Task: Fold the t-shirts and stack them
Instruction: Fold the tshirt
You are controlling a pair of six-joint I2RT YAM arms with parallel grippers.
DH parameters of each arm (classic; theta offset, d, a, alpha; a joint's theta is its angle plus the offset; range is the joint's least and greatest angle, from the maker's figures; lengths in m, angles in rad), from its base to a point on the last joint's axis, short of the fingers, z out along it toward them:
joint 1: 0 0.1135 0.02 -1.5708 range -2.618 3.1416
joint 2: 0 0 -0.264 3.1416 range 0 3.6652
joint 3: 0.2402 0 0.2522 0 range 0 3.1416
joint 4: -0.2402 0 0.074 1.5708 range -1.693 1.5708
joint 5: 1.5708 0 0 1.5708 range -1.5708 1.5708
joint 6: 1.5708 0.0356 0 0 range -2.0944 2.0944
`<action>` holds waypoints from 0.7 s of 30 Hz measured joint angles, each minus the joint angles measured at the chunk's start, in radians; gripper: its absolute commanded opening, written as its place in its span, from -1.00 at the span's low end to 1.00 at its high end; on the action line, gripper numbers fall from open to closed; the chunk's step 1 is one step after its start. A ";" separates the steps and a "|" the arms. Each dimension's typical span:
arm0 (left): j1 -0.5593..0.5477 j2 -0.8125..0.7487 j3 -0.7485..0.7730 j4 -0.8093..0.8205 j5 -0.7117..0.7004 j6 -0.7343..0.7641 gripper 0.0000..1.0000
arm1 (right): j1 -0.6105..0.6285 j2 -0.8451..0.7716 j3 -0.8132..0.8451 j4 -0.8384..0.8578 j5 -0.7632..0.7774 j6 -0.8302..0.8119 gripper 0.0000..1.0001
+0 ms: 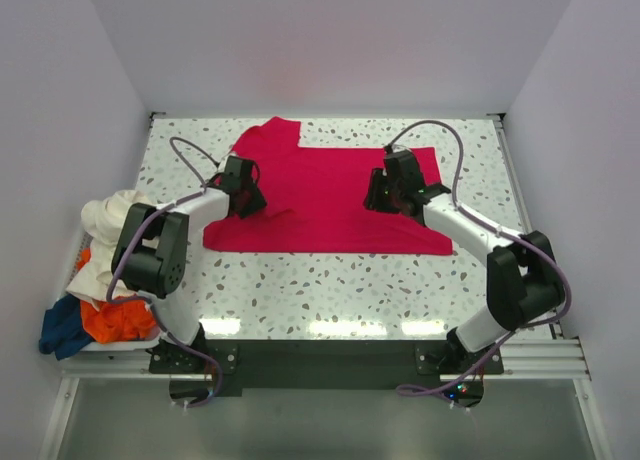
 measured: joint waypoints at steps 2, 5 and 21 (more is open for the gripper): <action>-0.005 0.019 0.016 0.005 0.009 0.000 -0.17 | 0.021 0.035 0.024 0.008 0.000 -0.008 -0.21; -0.009 0.041 0.039 0.007 0.026 0.000 -0.17 | 0.042 0.063 0.037 0.010 0.000 -0.016 -0.21; -0.020 0.090 0.106 0.006 0.052 -0.001 -0.41 | 0.047 0.084 0.045 0.021 0.007 -0.029 -0.23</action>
